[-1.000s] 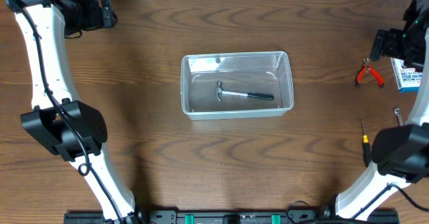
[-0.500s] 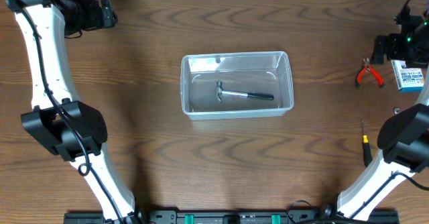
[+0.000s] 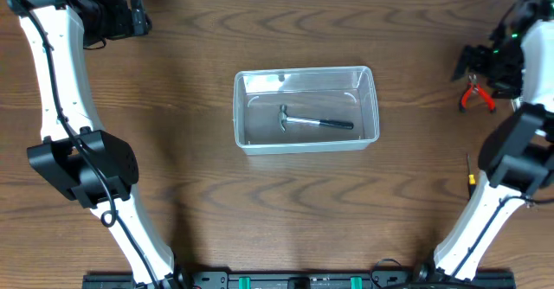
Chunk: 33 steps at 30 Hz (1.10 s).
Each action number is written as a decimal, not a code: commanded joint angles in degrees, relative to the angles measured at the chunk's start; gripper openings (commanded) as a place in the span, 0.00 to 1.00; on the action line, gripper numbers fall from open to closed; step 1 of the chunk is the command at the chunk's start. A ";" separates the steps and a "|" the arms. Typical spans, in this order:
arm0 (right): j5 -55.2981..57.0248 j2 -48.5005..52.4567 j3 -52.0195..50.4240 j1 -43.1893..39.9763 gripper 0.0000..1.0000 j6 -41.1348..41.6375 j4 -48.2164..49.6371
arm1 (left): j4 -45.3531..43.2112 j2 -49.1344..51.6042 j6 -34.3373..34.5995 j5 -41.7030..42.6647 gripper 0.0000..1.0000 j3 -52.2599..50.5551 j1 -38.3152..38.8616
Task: Pack container
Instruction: 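Lower the right gripper over the red-handled pliers and align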
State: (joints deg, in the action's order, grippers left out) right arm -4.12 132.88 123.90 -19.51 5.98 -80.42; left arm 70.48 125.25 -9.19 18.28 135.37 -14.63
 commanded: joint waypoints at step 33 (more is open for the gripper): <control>4.94 5.49 -0.63 -0.50 0.99 2.71 6.88 | 0.17 -0.26 0.09 0.52 0.98 0.98 -0.24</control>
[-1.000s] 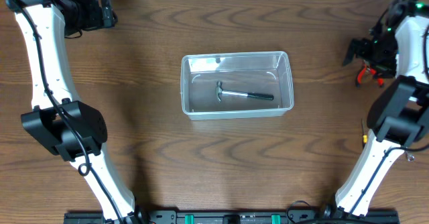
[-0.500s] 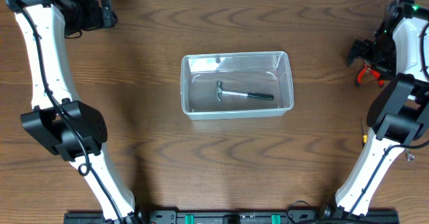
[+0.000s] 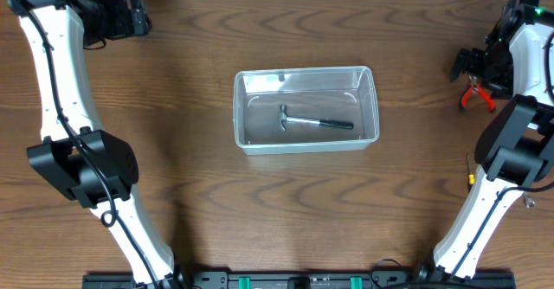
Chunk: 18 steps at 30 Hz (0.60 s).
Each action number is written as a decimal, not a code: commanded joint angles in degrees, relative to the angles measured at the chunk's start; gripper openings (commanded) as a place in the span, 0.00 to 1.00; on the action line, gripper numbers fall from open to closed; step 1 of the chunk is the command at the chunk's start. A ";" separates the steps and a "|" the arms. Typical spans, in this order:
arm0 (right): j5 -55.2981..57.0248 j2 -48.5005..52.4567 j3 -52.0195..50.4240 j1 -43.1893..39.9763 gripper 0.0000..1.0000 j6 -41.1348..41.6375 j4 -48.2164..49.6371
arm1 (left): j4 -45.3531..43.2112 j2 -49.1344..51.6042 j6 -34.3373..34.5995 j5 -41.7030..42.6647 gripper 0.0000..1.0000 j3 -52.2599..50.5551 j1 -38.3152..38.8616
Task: Pack container
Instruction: 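Lower the right gripper over the red-handled pliers and align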
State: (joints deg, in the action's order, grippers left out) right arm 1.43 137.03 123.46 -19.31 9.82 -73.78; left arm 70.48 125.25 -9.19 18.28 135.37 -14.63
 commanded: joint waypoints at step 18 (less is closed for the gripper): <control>-4.26 2.84 -0.22 -0.76 0.99 -1.92 3.78 | 0.17 -0.24 0.09 0.52 0.98 0.98 -0.24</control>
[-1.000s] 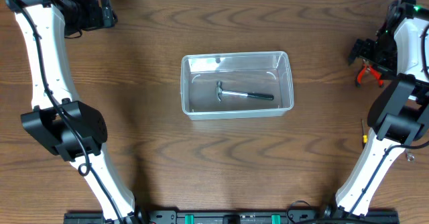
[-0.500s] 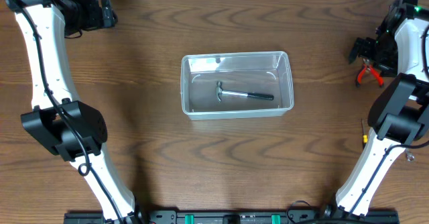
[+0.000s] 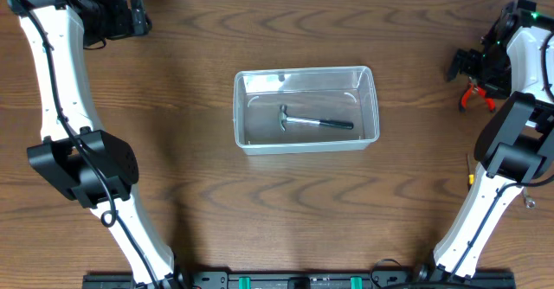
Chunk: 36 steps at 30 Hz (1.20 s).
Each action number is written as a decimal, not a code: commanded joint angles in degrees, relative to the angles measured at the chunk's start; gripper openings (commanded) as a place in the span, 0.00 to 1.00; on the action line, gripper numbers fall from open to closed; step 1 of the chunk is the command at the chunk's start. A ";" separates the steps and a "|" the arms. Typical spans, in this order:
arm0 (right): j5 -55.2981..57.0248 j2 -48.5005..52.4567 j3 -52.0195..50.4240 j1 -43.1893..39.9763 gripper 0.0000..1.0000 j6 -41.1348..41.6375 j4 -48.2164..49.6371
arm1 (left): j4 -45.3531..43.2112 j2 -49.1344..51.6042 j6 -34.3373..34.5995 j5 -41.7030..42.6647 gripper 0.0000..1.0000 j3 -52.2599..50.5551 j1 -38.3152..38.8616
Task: Pack container
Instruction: 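Lower the right gripper over the red-handled pliers and align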
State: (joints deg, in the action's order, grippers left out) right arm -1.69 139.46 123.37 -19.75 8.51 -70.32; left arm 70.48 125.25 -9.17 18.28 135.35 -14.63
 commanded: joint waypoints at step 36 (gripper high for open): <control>2.80 0.55 -0.55 -0.31 0.99 1.36 -0.09 | 0.17 -0.26 0.07 0.52 0.98 1.01 -0.24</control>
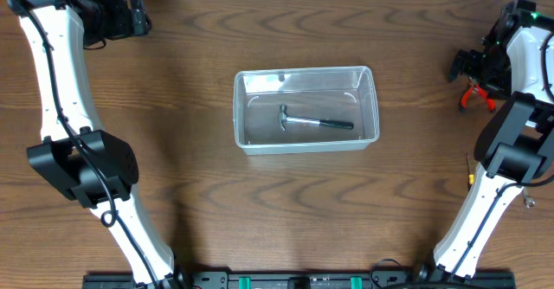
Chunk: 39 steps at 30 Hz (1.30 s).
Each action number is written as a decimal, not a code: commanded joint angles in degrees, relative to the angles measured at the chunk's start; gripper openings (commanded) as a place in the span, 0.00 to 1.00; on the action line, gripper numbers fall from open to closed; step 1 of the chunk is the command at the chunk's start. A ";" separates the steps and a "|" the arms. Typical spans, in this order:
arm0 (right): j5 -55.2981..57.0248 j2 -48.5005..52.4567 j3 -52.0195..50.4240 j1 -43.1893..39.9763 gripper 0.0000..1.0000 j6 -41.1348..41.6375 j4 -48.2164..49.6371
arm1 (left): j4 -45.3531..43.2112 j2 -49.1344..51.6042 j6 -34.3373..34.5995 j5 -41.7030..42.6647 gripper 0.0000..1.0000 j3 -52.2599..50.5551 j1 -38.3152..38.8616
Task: Pack container
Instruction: 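Lower the right gripper over the red-handled pliers and align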
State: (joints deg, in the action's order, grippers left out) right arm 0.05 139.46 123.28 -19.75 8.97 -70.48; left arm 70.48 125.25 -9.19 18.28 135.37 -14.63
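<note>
A clear plastic container stands mid-table with a small black-handled hammer lying in it. Red-handled pliers lie on the wood at the far right. My right gripper hovers just up and left of the pliers; its fingers look open with nothing in them. At the far left corner, a long way from the container, my left gripper is open and empty.
A yellow-handled tool lies at the right edge, partly hidden by the right arm. The two white arms run down the left and right sides of the table.
My right gripper has shifted a touch to the right, staying beside the pliers. The left arm, the container, the hammer and the pliers have not moved.
The hammer lay in the container throughout, and the left arm stayed parked at the far left. My right gripper stood open beside the red pliers, its wrist swung toward the far edge, and it has since moved only slightly around the pliers.
</note>
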 commanded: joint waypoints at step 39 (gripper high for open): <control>4.22 3.19 -0.46 2.21 0.99 -0.87 0.48 | 0.17 -0.26 0.09 0.52 0.98 0.98 -0.24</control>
State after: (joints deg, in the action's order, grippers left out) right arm 3.88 141.71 123.13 -17.65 8.54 -70.17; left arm 70.48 125.25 -9.19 18.28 135.37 -14.63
